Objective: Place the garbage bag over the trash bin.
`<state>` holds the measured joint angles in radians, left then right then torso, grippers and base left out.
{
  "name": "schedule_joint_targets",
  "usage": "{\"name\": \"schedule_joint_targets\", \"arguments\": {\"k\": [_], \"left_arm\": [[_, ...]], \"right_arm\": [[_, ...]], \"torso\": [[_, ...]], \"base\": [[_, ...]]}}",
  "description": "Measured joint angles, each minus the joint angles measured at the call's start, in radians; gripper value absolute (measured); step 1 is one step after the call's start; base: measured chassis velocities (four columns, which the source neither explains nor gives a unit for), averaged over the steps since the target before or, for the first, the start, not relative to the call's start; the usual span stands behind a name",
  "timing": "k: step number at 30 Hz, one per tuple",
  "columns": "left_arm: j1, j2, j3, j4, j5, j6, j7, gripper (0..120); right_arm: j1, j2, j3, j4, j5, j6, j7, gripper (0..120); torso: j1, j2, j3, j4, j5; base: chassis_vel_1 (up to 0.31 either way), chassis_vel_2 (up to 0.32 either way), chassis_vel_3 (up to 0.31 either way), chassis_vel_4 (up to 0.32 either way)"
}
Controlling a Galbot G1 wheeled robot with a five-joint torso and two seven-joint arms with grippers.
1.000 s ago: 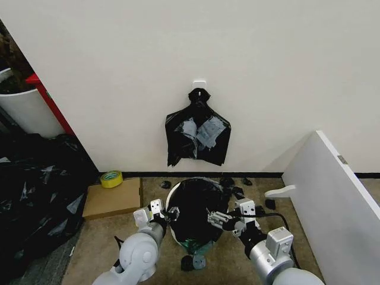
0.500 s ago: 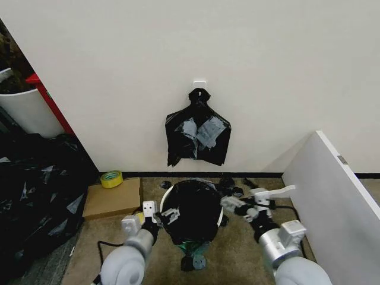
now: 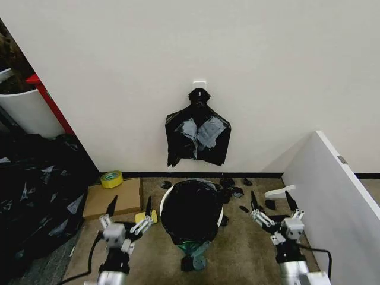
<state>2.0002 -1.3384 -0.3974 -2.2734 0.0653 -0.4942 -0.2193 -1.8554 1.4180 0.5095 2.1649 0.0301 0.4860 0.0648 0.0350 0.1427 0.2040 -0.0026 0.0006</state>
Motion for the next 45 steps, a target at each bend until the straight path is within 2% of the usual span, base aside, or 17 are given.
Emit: {"name": "schedule_joint_targets", "arguments": {"k": [5, 45], "left_arm": [[0.013, -0.009, 0.01, 0.0, 0.009, -0.018, -0.018, 100], [0.002, -0.005, 0.016, 0.007, -0.007, -0.004, -0.024, 100]], "right_arm": [[-0.012, 0.009, -0.007, 0.005, -0.016, 0.013, 0.0, 100], [-0.009, 0.004, -0.011, 0.01, -0.008, 0.001, 0.006, 100]], "torso": [[0.0, 0.0, 0.0, -0.0001, -0.0002], [0.0, 0.0, 0.0, 0.0, -0.0001]], "base": [[0.0, 0.0, 0.0, 0.0], [0.0, 0.0, 0.0, 0.0]]}}
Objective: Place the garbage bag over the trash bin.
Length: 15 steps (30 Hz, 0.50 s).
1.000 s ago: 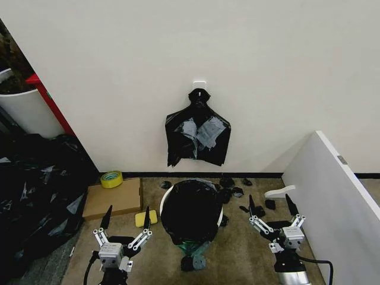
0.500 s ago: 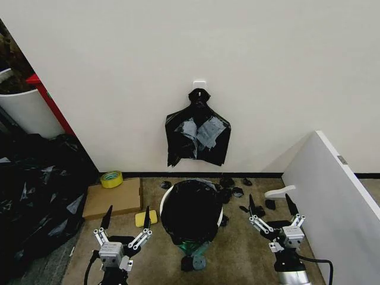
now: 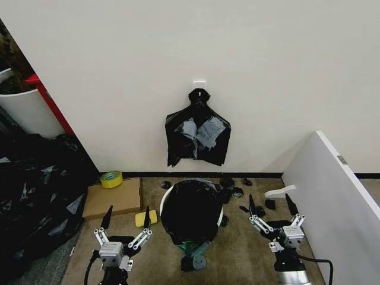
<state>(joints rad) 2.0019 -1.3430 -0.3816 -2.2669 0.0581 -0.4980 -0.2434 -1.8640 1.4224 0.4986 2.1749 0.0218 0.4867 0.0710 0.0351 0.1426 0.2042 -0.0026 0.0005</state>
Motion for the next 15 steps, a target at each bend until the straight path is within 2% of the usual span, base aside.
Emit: {"name": "schedule_joint_targets", "arguments": {"k": [15], "left_arm": [[0.0, 0.0, 0.0, 0.0, -0.001, 0.001, 0.0, 100]], "right_arm": [[0.0, 0.0, 0.0, 0.0, 0.001, -0.001, 0.0, 100]], "torso": [[0.0, 0.0, 0.0, 0.0, 0.0]], "base": [[0.0, 0.0, 0.0, 0.0]]}}
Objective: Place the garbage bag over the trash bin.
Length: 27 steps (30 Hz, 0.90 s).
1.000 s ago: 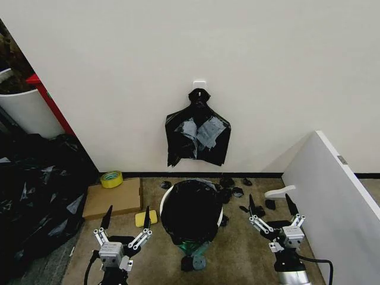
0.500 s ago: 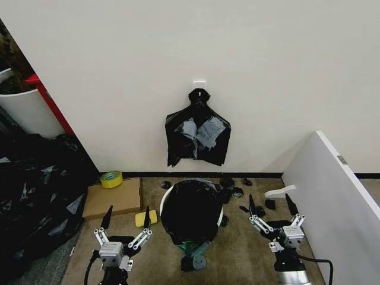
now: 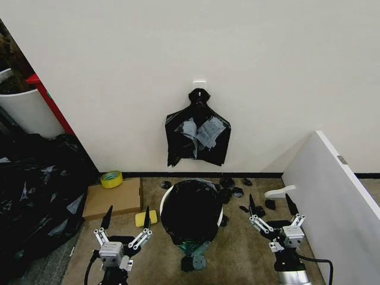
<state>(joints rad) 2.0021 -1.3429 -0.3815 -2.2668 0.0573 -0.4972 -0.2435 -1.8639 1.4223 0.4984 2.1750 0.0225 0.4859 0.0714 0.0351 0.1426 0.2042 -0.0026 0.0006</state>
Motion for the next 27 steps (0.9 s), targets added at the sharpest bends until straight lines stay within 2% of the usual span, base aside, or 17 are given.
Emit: {"name": "schedule_joint_targets", "arguments": {"k": [27], "left_arm": [[0.0, 0.0, 0.0, 0.0, 0.0, 0.0, 0.0, 100]], "right_arm": [[0.0, 0.0, 0.0, 0.0, 0.0, 0.0, 0.0, 100]], "torso": [[0.0, 0.0, 0.0, 0.0, 0.0]], "base": [[0.0, 0.0, 0.0, 0.0]]}}
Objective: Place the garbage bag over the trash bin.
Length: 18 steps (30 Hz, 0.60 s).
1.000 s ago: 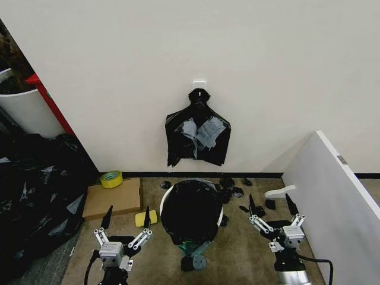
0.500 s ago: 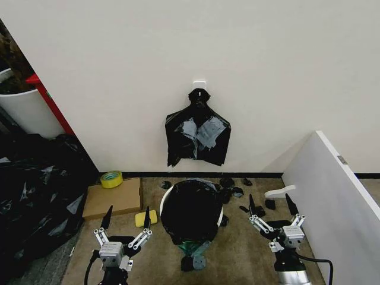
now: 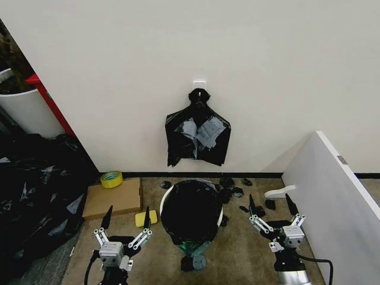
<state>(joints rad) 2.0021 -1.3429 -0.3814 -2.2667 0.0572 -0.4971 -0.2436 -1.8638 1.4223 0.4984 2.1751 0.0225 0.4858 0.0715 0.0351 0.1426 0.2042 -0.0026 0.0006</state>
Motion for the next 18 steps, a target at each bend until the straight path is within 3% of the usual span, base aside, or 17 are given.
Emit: {"name": "schedule_joint_targets", "arguments": {"k": [18], "left_arm": [[0.0, 0.0, 0.0, 0.0, 0.0, 0.0, 0.0, 100]], "right_arm": [[0.0, 0.0, 0.0, 0.0, 0.0, 0.0, 0.0, 100]], "torso": [[0.0, 0.0, 0.0, 0.0, 0.0]], "base": [[0.0, 0.0, 0.0, 0.0]]}}
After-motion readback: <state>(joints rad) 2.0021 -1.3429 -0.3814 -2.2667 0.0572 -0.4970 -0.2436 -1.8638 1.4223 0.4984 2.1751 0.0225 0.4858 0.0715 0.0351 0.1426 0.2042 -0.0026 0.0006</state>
